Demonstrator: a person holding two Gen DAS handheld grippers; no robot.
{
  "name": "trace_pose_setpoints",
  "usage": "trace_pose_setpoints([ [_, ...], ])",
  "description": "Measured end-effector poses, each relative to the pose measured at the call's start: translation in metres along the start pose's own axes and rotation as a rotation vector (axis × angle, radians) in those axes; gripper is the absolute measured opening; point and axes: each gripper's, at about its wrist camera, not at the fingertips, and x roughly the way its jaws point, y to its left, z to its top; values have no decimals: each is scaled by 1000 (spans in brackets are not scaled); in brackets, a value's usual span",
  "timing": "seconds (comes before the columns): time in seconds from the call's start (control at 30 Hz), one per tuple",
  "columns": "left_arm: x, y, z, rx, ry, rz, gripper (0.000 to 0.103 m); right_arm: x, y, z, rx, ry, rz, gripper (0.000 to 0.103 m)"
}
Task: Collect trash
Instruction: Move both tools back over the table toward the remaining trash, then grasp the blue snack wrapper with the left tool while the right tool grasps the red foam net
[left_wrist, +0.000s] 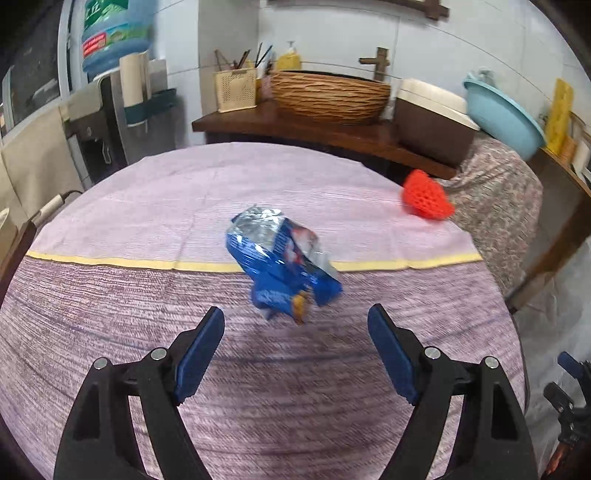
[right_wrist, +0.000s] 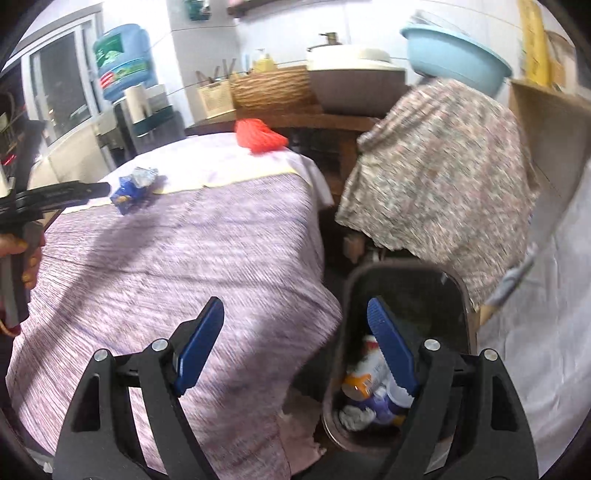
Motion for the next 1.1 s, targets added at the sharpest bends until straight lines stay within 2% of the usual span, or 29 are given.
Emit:
trace_pose_setpoints([
  [0.17, 31, 8, 16, 5, 42, 30, 78, 9, 21, 23, -64, -8, 22, 80],
  [0.27, 46, 15, 20, -24, 70, 3, 70, 17, 32, 33, -108, -6, 31, 80],
  [0.3, 49, 16, 20, -32, 75, -10, 62, 19, 35, 36, -121, -5, 32, 80],
  [0.33, 51, 17, 20, -33, 79, -18, 46, 22, 38, 39, -133, -4, 32, 80],
  [0.4, 57, 18, 17, -31, 99, -36, 34, 28, 42, 47, -141, -3, 40, 80],
  [0.43, 56, 19, 15, -36, 88, -41, 32, 31, 42, 50, -140, -2, 46, 80],
  [0.67, 53, 22, 14, -42, 79, -63, 28, 53, 54, 76, -149, 6, 79, 80],
  [0.83, 45, 22, 15, -44, 48, -69, 28, 85, 66, 113, -176, 6, 91, 80],
  [0.97, 38, 19, 13, -19, 10, -51, 28, 118, 73, 144, -206, -6, 39, 80],
  [1.1, 41, 23, 16, -22, 19, -71, 28, 149, 76, 165, -212, 19, -3, 80],
])
